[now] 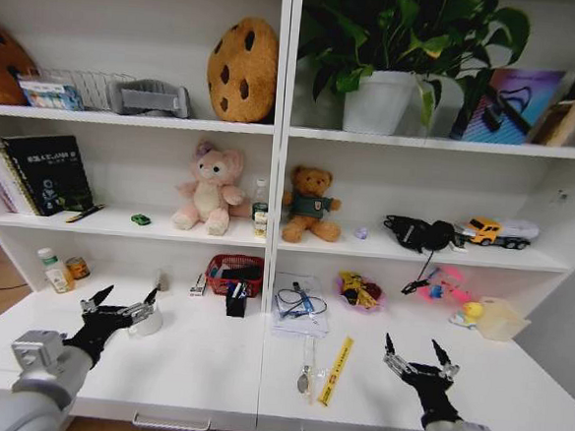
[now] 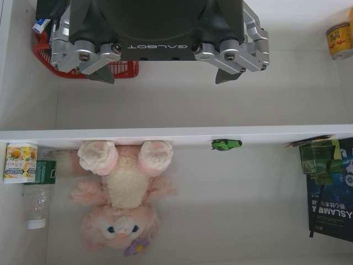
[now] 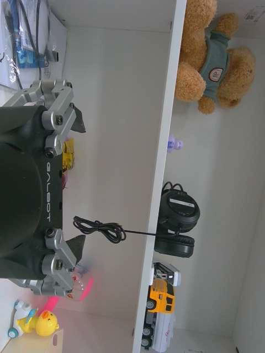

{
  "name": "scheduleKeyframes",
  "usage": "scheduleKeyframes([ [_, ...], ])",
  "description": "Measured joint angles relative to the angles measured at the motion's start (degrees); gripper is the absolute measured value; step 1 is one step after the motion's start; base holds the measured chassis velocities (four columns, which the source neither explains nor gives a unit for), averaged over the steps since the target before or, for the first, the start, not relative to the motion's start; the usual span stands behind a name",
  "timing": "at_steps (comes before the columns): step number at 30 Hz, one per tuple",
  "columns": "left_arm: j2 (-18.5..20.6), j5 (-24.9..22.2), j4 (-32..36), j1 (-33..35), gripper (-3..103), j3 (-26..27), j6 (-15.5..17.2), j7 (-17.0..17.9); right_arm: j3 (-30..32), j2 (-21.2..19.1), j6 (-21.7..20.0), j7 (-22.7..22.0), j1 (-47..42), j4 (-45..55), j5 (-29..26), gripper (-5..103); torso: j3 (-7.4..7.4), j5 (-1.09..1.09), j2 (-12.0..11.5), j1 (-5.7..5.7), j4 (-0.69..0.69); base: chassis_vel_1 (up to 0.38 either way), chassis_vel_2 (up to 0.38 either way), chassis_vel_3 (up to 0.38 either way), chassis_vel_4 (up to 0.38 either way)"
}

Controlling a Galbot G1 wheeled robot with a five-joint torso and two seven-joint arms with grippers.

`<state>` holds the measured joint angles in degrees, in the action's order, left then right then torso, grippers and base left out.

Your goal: Organize the objects on the table.

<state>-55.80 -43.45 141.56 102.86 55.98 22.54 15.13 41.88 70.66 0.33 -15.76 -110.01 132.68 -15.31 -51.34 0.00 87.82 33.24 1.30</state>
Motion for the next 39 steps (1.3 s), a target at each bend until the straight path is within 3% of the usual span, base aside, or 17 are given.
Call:
scheduleKeyframes([
  [18, 0.00, 0.00, 0.00, 0.00, 100, 0.00, 0.00, -0.01, -0.10, -0.19, -0.03, 0.02, 0.30, -0.34, -0.21, 100, 0.00, -0.01, 0.00, 0.00, 0.00, 0.039, 0.035, -0.034, -0.031],
  [21, 0.00, 0.00, 0.00, 0.00, 100, 0.00, 0.00, 0.00, -0.11, -0.20, -0.03, 0.04, 0.32, -0.35, -0.23, 100, 0.00, -0.02, 0.00, 0.01, -0.01, 0.193, 0.188, -0.183, -0.183],
  [22, 0.00, 0.00, -0.01, 0.01, 100, 0.00, 0.00, 0.00, -0.13, -0.20, -0.05, 0.05, 0.33, -0.36, -0.24, 100, 0.00, 0.07, -0.01, 0.02, 0.00, 0.198, 0.232, -0.209, -0.196],
  [25, 0.00, 0.00, 0.01, 0.00, 100, 0.00, 0.00, -0.01, -0.13, -0.21, -0.06, 0.06, 0.34, -0.38, -0.25, 100, 0.00, -0.05, 0.00, 0.01, 0.01, 0.215, 0.233, -0.218, -0.243],
  [26, 0.00, 0.00, 0.00, 0.00, 100, 0.00, 0.00, -0.01, -0.13, -0.21, -0.06, 0.07, 0.34, -0.38, -0.25, 100, 0.00, 0.03, -0.01, 0.02, 0.00, 0.241, 0.243, -0.268, -0.221],
  [35, 0.00, 0.00, 0.01, 0.00, 100, 0.00, 0.00, -0.02, -0.14, -0.21, -0.09, 0.10, 0.37, -0.41, -0.28, 100, -0.01, -0.04, -0.01, 0.01, -0.01, 0.285, 0.283, -0.304, -0.280],
  [39, 0.00, 0.00, 0.01, 0.00, 100, 0.00, 0.00, -0.01, -0.14, -0.20, -0.10, 0.11, 0.35, -0.42, -0.29, 100, 0.01, 0.04, 0.00, 0.01, 0.01, 0.357, 0.356, -0.370, -0.348],
])
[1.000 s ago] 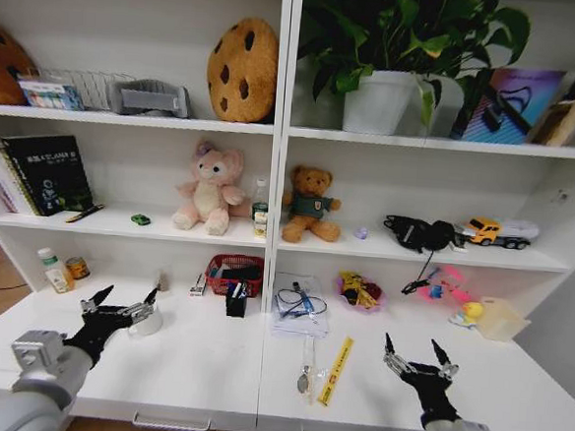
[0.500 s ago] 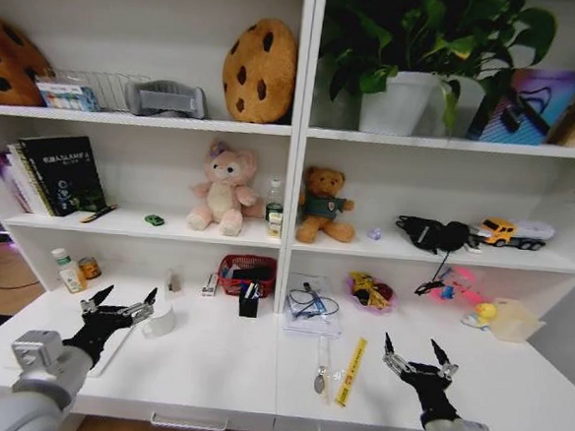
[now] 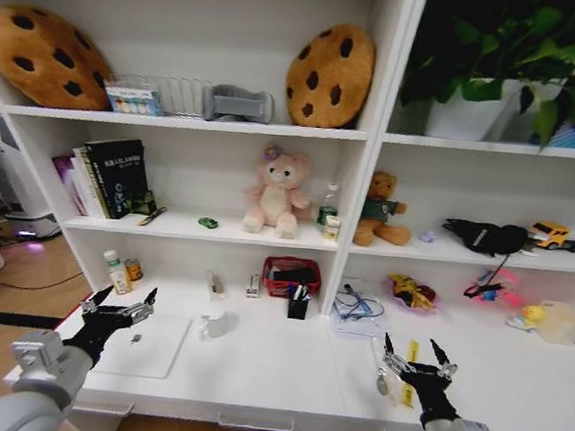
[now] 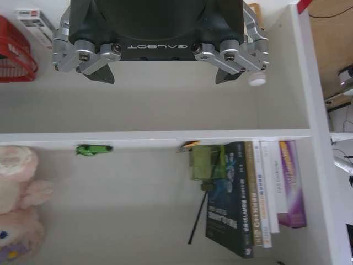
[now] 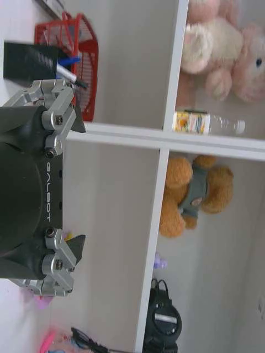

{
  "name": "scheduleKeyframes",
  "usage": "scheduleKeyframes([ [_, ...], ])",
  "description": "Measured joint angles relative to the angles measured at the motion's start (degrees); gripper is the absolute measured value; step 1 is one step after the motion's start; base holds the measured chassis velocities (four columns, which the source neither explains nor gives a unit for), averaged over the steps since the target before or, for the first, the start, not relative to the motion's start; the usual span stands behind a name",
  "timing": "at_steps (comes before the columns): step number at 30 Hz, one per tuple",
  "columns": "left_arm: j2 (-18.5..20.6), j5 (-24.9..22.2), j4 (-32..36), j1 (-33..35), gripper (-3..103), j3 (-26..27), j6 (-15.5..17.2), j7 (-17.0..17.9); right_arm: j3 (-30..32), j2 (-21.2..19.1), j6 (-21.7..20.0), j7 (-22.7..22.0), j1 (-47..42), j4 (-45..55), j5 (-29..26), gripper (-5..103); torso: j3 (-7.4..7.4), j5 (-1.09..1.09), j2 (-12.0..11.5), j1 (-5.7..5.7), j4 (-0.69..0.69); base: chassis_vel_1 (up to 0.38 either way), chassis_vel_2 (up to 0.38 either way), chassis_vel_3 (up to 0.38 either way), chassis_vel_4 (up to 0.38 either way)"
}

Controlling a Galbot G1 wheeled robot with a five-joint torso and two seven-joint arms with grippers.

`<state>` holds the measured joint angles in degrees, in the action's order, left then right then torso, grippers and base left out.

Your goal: Organize the objects on the table.

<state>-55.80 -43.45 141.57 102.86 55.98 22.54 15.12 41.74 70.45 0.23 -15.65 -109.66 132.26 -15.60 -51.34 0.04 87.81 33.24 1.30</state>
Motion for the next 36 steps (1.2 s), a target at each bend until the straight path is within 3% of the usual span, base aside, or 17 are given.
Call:
scheduleKeyframes([
  [3, 0.00, 0.00, 0.00, 0.00, 100, 0.00, 0.00, 0.00, -0.01, 0.00, -0.01, 0.00, 0.02, -0.02, 0.00, 100, -0.01, -0.08, -0.01, 0.01, 0.00, 0.383, 0.375, -0.414, -0.391],
  [4, 0.00, 0.00, 0.00, 0.00, 100, 0.00, 0.00, 0.01, 0.00, 0.00, -0.01, 0.01, 0.01, -0.01, 0.00, 100, 0.01, 0.03, 0.02, -0.01, -0.01, 0.362, 0.343, -0.343, -0.365],
  [6, 0.00, 0.00, -0.01, 0.00, 100, 0.00, 0.00, 0.01, -0.01, 0.00, -0.01, 0.01, 0.00, -0.02, 0.00, 100, 0.00, 0.02, 0.00, -0.01, -0.01, 0.351, 0.343, -0.354, -0.357],
  [9, 0.00, 0.00, 0.00, 0.00, 100, 0.01, 0.00, -0.01, -0.02, 0.00, -0.02, 0.01, 0.03, -0.04, -0.01, 100, -0.01, -0.12, -0.01, 0.01, 0.01, 0.398, 0.321, -0.352, -0.309],
  [10, 0.01, 0.00, -0.02, 0.00, 100, 0.01, 0.00, 0.06, -0.02, 0.00, -0.01, 0.01, 0.02, -0.03, -0.01, 100, 0.01, 0.04, 0.01, -0.01, -0.01, 0.241, 0.289, -0.207, -0.277],
  [12, 0.01, 0.00, -0.02, 0.00, 100, 0.01, 0.00, 0.04, -0.02, 0.01, -0.01, 0.01, -0.02, -0.02, 0.00, 100, 0.01, 0.04, 0.02, -0.01, 0.02, 0.203, 0.097, -0.207, -0.163],
  [14, 0.00, 0.00, -0.02, 0.00, 100, 0.01, 0.00, 0.05, -0.02, 0.00, -0.01, 0.02, 0.04, -0.02, -0.01, 100, 0.00, -0.07, 0.01, -0.01, -0.05, 0.190, 0.052, -0.084, -0.123],
  [15, 0.00, 0.00, -0.02, 0.00, 100, 0.02, 0.00, 0.09, -0.02, 0.00, -0.01, 0.02, 0.04, -0.02, -0.01, 100, -0.01, 0.00, 0.00, 0.00, -0.03, 0.054, 0.105, -0.059, -0.020],
  [20, 0.00, 0.00, -0.01, 0.00, 100, 0.01, 0.00, 0.05, 0.00, -0.02, -0.01, 0.01, 0.03, -0.03, -0.01, 100, -0.02, -0.10, -0.01, 0.01, -0.01, -0.007, 0.012, -0.005, 0.004],
  [36, 0.00, -0.01, 0.00, 0.00, 100, 0.00, 0.00, 0.00, 0.00, -0.01, -0.01, -0.01, 0.02, -0.03, -0.01, 100, -0.01, -0.05, 0.00, 0.00, -0.01, -0.007, -0.011, 0.000, 0.002],
])
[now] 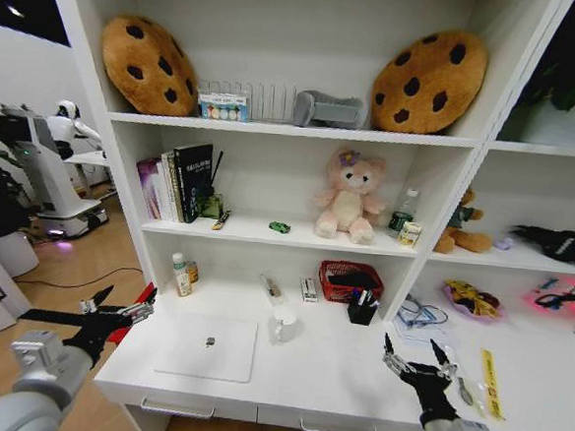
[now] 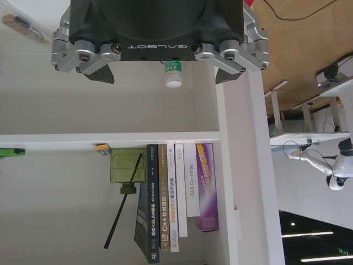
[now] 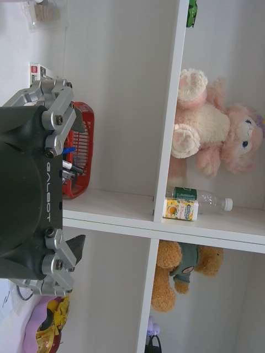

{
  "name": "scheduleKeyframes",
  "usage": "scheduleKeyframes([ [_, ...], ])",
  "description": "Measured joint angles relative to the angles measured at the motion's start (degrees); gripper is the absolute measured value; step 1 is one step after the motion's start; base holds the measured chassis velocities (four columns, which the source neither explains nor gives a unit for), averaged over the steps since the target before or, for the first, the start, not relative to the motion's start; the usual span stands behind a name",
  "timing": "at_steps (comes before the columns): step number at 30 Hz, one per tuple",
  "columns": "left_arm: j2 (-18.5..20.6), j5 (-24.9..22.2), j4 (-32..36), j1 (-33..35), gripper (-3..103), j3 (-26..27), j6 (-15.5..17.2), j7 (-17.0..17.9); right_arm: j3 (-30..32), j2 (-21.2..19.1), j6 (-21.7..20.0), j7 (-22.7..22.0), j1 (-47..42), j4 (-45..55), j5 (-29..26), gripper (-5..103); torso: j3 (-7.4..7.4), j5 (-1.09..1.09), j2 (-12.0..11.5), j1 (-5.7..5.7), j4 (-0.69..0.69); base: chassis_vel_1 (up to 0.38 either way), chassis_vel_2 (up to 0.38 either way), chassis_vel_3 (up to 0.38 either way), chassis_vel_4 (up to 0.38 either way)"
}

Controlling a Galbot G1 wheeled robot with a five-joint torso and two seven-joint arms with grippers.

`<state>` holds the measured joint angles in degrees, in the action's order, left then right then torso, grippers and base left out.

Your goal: Organize the objects on the table.

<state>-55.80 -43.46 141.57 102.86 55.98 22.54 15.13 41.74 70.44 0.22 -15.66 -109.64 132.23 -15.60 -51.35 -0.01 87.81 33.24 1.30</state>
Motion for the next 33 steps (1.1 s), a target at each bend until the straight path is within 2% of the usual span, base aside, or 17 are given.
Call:
scheduleKeyframes([
  [13, 0.00, 0.00, -0.01, 0.00, 100, 0.00, 0.00, -0.01, -0.01, 0.00, 0.00, 0.00, 0.00, 0.00, 0.00, 100, 0.00, 0.03, 0.00, 0.00, 0.00, 0.145, 0.156, -0.160, -0.150],
  [15, 0.00, 0.00, -0.01, 0.00, 100, 0.02, 0.00, 0.00, -0.01, 0.00, 0.00, 0.00, 0.00, 0.00, 0.00, 100, 0.00, -0.02, 0.01, 0.00, 0.00, 0.254, 0.251, -0.251, -0.252],
  [17, 0.00, 0.00, -0.03, 0.00, 100, 0.02, 0.00, 0.04, -0.02, 0.01, 0.01, 0.01, 0.00, 0.00, 0.00, 100, 0.01, 0.11, 0.01, 0.00, 0.00, 0.166, 0.188, -0.215, -0.180],
  [18, 0.00, 0.00, -0.03, 0.00, 100, 0.02, 0.00, 0.04, -0.02, 0.01, 0.01, 0.01, 0.01, 0.00, 0.00, 100, 0.01, -0.01, 0.02, -0.01, -0.01, 0.107, 0.040, -0.021, -0.050],
  [20, 0.00, 0.00, -0.04, 0.00, 100, 0.02, 0.00, 0.04, -0.02, 0.01, 0.01, 0.01, 0.02, 0.00, 0.00, 100, 0.00, 0.04, 0.00, 0.00, -0.03, 0.053, 0.020, -0.011, -0.025],
  [23, 0.00, 0.00, -0.03, 0.00, 100, 0.01, 0.00, 0.02, -0.01, 0.00, 0.01, 0.01, 0.02, 0.00, 0.00, 100, -0.01, -0.03, 0.00, 0.01, -0.01, -0.017, -0.023, 0.022, 0.013],
  [28, 0.00, 0.00, -0.02, 0.00, 100, 0.00, 0.00, -0.01, 0.00, -0.01, 0.01, 0.00, 0.01, 0.00, 0.00, 100, -0.01, -0.01, -0.01, 0.02, 0.01, -0.013, -0.109, -0.003, 0.102],
  [33, 0.00, 0.00, -0.02, 0.00, 100, 0.00, 0.00, -0.01, 0.00, 0.00, 0.01, 0.00, 0.01, 0.00, 0.00, 100, 0.00, 0.01, -0.01, 0.01, -0.01, 0.151, -0.119, -0.121, 0.150],
])
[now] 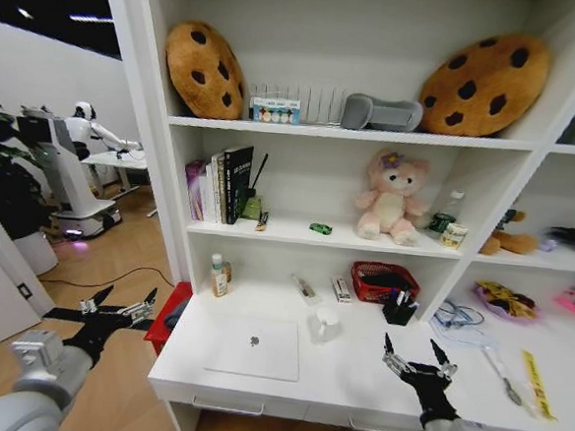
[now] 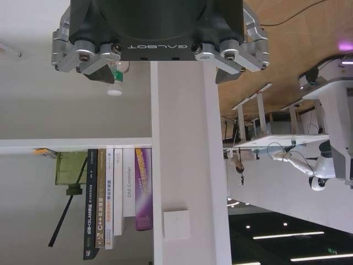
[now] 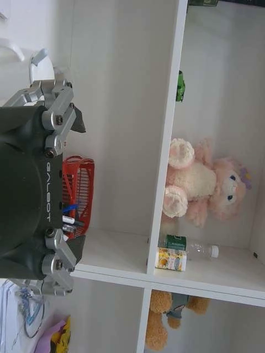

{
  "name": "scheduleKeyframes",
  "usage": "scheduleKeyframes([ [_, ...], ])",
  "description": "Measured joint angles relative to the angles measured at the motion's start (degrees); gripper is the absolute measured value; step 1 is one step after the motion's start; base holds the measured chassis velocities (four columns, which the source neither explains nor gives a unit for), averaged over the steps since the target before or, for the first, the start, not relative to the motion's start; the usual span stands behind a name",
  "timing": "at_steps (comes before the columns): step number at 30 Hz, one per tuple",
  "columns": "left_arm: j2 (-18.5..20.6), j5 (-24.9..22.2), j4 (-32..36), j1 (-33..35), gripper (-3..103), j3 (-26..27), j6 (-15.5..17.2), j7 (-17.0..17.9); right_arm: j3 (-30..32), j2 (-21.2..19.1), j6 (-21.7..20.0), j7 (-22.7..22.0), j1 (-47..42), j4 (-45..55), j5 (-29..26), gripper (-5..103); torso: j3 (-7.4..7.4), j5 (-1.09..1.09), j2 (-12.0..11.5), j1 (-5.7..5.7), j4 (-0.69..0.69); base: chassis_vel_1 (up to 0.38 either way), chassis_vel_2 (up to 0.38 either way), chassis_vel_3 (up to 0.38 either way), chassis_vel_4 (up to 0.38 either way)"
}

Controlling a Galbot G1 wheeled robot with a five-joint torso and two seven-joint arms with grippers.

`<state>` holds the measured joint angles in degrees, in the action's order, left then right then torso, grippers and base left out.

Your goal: Organize the objects on the table.

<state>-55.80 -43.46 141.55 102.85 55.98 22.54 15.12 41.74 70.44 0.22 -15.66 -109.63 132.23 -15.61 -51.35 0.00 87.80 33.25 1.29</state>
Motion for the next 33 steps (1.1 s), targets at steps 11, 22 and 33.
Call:
scheduleKeyframes([
  [11, 0.00, 0.00, 0.01, 0.00, 100, 0.00, 0.00, 0.00, -0.01, 0.00, 0.00, 0.00, 0.00, 0.00, 0.00, 100, 0.01, 0.01, 0.02, -0.02, 0.01, 0.231, -0.207, -0.248, 0.225],
  [22, 0.00, 0.00, 0.03, 0.01, 100, 0.00, 0.00, -0.02, 0.00, 0.01, 0.00, 0.00, -0.05, 0.00, 0.00, 100, 0.05, 0.00, 0.08, -0.10, -0.01, 0.328, -0.326, -0.329, 0.331],
  [33, 0.00, -0.01, 0.02, 0.00, 100, 0.00, 0.00, -0.02, 0.00, -0.01, 0.00, -0.01, 0.02, 0.00, 0.00, 100, -0.02, -0.02, -0.03, 0.06, 0.01, 0.042, -0.052, -0.101, 0.084],
])
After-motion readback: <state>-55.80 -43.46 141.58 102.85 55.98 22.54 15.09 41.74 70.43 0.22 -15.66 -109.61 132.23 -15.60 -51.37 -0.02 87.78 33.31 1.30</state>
